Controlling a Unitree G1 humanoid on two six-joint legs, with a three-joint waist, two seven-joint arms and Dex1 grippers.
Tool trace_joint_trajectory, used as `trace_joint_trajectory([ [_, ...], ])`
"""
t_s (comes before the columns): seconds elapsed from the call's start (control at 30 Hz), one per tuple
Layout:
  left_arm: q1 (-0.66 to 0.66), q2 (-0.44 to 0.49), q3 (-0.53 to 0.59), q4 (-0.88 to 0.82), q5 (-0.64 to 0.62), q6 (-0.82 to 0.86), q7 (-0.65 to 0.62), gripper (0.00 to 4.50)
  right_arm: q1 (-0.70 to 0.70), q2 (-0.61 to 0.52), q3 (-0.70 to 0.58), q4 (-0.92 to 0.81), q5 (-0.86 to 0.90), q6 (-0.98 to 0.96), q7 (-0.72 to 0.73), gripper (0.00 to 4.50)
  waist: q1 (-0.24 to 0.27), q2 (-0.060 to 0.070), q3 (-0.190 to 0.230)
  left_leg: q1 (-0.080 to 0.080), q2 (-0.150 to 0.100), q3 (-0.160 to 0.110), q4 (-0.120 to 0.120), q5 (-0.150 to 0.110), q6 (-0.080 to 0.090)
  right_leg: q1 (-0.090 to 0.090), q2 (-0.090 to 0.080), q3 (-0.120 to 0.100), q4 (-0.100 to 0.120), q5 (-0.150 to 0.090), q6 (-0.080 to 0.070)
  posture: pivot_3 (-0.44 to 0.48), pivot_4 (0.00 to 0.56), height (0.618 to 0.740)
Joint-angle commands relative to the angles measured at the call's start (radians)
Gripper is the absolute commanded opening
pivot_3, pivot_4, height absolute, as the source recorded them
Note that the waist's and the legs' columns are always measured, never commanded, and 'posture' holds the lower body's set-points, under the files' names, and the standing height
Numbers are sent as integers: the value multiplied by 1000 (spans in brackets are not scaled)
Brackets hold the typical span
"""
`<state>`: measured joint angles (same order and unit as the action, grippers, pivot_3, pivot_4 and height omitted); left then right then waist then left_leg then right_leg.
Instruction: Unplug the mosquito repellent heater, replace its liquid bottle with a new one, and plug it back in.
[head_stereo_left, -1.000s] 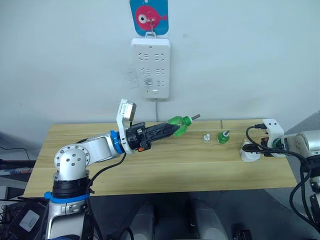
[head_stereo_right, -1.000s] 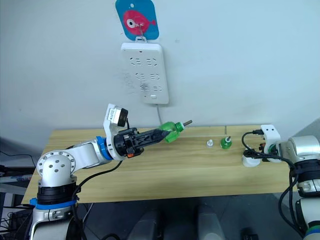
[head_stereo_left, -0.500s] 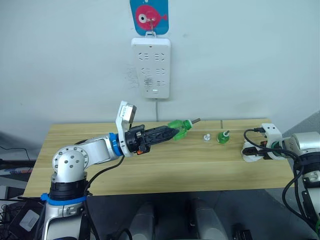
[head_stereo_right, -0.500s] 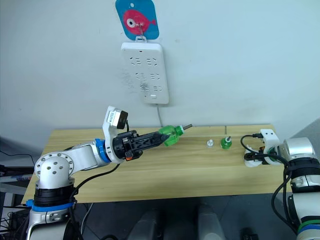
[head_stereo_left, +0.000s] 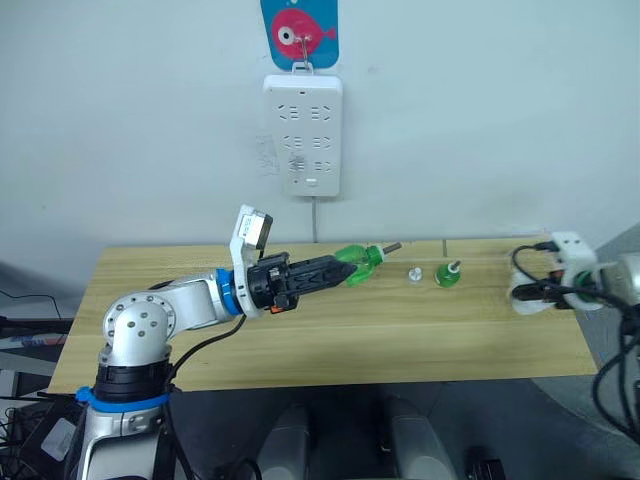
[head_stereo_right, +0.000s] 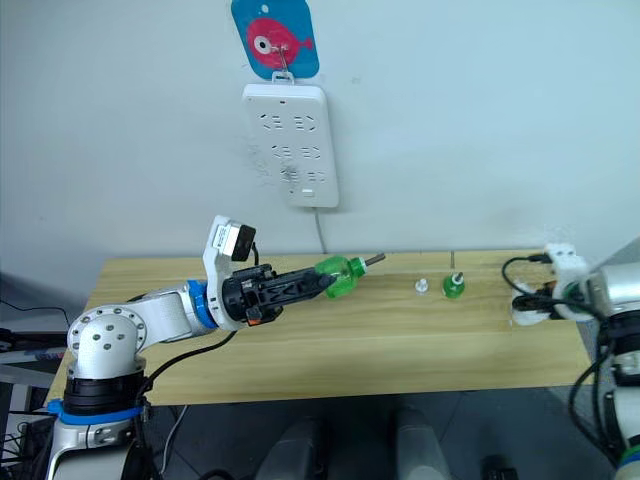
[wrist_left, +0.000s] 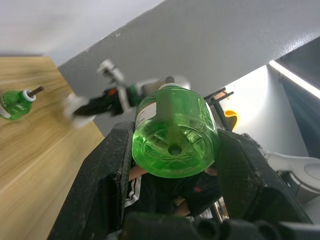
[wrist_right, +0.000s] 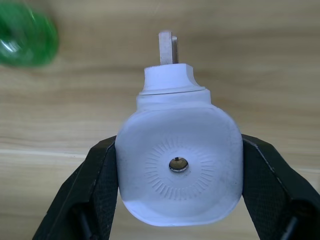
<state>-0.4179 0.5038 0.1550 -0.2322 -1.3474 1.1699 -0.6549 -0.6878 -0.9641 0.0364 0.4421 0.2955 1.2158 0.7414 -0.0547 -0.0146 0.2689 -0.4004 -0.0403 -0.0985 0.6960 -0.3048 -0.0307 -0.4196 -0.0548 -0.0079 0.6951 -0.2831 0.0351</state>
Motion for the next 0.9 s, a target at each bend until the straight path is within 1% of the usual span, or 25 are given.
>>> trace_joint_trajectory([
  [0.03, 11, -2, -32, -44, 31, -38, -83, 2224, -88, -8, -149, -133, 240, 252, 171, 2969, -6, 0, 0, 0, 0, 0, 0, 0, 0, 0, 0, 0, 0, 0, 0, -103, 250, 740],
  [0.1, 15, -13, -62, -48, 70, -67, -125, 2224, -154, -24, -223, -114, 451, 376, 275, 2969, -12, 0, 0, 0, 1, 3, 0, 0, 0, 0, 0, 1, 0, 0, 0, -112, 246, 740],
  [0.17, 10, -33, -85, -45, 93, -91, -145, 2224, -178, -63, -218, -59, 616, 399, 300, 2969, -8, 0, 0, 1, 1, 3, 0, 0, 0, 0, 0, 0, -1, 0, 0, -124, 238, 740],
  [0.33, -10, -63, -119, -21, 146, -131, -186, 2224, -214, -154, -83, -70, 1020, 399, 234, 2969, 5, 0, 0, -1, 0, -2, 0, -1, 3, 6, 0, -3, -11, 0, 0, -131, 236, 740],
  [0.4, -17, -73, -121, -14, 155, -139, -192, 2224, -215, -185, -42, -90, 1145, 399, 186, 2969, 4, 0, 0, -1, 0, 0, 1, -2, 4, 7, 0, -2, -15, 1, 1, -131, 236, 740],
  [0.63, -21, -122, -153, -14, 191, -157, -196, 2224, -226, -138, -15, -101, 1429, 399, -100, 2969, 0, 0, 0, 0, 0, 2, 1, -3, 5, 7, -1, -2, -15, 1, 2, -126, 241, 740],
  [0.77, -39, -152, -142, -6, 183, -157, -175, 2224, -225, -137, 4, -126, 1553, 388, -207, 2969, 0, 0, 0, -1, 0, 2, 1, -3, 5, 7, -1, -2, -15, 1, 2, -125, 249, 740],
  [0.9, -48, -155, -135, -6, 182, -151, -171, 2224, -204, -153, 27, -133, 1662, 342, -285, 2969, 0, 0, 0, -1, 0, 2, 1, -3, 5, 7, -1, -2, -15, 1, 2, -125, 249, 740],
])
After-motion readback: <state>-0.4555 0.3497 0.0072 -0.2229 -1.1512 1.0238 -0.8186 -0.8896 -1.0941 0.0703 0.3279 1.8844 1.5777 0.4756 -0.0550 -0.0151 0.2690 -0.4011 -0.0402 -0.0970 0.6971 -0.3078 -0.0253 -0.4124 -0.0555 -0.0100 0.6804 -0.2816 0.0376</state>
